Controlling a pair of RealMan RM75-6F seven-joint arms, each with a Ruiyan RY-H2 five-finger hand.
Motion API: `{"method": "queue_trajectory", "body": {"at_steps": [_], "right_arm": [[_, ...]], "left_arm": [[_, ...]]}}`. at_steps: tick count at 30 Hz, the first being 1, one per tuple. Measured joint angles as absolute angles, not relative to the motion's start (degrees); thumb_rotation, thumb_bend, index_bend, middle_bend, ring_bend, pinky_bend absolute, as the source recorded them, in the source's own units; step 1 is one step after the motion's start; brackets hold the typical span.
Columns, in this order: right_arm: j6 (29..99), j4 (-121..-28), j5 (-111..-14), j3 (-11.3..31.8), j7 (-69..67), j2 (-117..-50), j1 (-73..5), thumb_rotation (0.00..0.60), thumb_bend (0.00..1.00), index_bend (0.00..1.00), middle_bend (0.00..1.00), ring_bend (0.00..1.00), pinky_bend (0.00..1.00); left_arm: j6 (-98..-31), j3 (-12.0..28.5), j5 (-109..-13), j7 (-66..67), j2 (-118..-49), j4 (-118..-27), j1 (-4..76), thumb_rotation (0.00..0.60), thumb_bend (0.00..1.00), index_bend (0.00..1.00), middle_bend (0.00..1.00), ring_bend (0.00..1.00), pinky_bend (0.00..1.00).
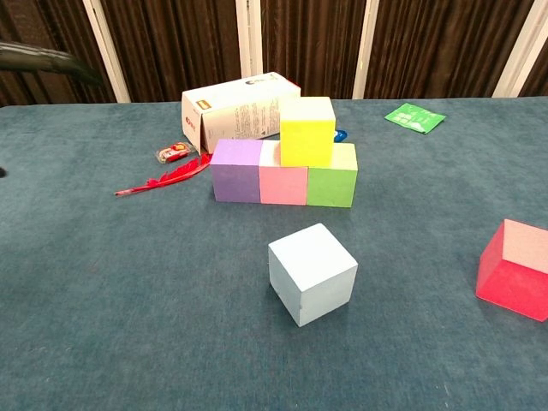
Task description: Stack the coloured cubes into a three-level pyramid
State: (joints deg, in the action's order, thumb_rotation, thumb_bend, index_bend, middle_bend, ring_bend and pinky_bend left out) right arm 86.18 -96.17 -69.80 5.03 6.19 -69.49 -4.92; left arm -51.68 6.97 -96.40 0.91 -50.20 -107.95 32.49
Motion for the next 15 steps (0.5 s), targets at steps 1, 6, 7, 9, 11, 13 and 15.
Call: {"method": "queue_trajectory", "body": {"at_steps": [1,6,7,9,11,13,15], "right_arm": [[86.28,-96.15,-69.32,5.31,6.73,-69.7,-4.8,0.6,0.09,0.0,0.0,0.0,0.0],[86.43,-96.0,-67.57,6.28,8.13,-70.3,-4.39,0.6,0.09,0.0,0.0,0.0,0.0],[86.3,-95.92,-67.13,6.42,8.29,-70.4,-4.31,0.6,0.09,0.0,0.0,0.0,0.0],[85.91,-95.83,-66.42,6.65,8.45,-70.51,-4.23,0.6,0.09,0.0,0.0,0.0,0.0],[85.46,-95.79,-65.55,6.94,8.62,-70.6,-4.16,0.6,0.09,0.0,0.0,0.0,0.0],[84.94,-95.82,-64.73,7.25,8.87,-70.63,-4.06,0.6,0.09,0.0,0.0,0.0,0.0],[84.77,-95.93,-64.33,7.45,9.19,-70.65,-3.96,0.6,0.09,0.0,0.0,0.0,0.0]], "left_arm": [[-50.98,7.04,-96.73,0.08,-50.53,-107.64,33.43,0.6,0.31,0.03,0.0,0.0,0.0],[-48.87,7.1,-98.75,-3.8,-54.1,-104.92,37.6,0.6,0.31,0.03,0.0,0.0,0.0],[-48.56,7.04,-99.11,-4.27,-54.8,-104.46,38.24,0.6,0.31,0.03,0.0,0.0,0.0],[-47.77,6.8,-99.85,-5.2,-56.47,-103.41,39.62,0.6,0.31,0.03,0.0,0.0,0.0],[-47.04,6.49,-100.32,-5.92,-57.98,-102.56,40.7,0.6,0.31,0.03,0.0,0.0,0.0],[-46.07,6.06,-100.69,-6.78,-59.93,-101.48,42.01,0.6,0.31,0.04,0.01,0.0,0.0],[-44.93,5.65,-100.82,-7.52,-62.0,-100.31,43.42,0.6,0.31,0.05,0.01,0.0,0.0]]}}
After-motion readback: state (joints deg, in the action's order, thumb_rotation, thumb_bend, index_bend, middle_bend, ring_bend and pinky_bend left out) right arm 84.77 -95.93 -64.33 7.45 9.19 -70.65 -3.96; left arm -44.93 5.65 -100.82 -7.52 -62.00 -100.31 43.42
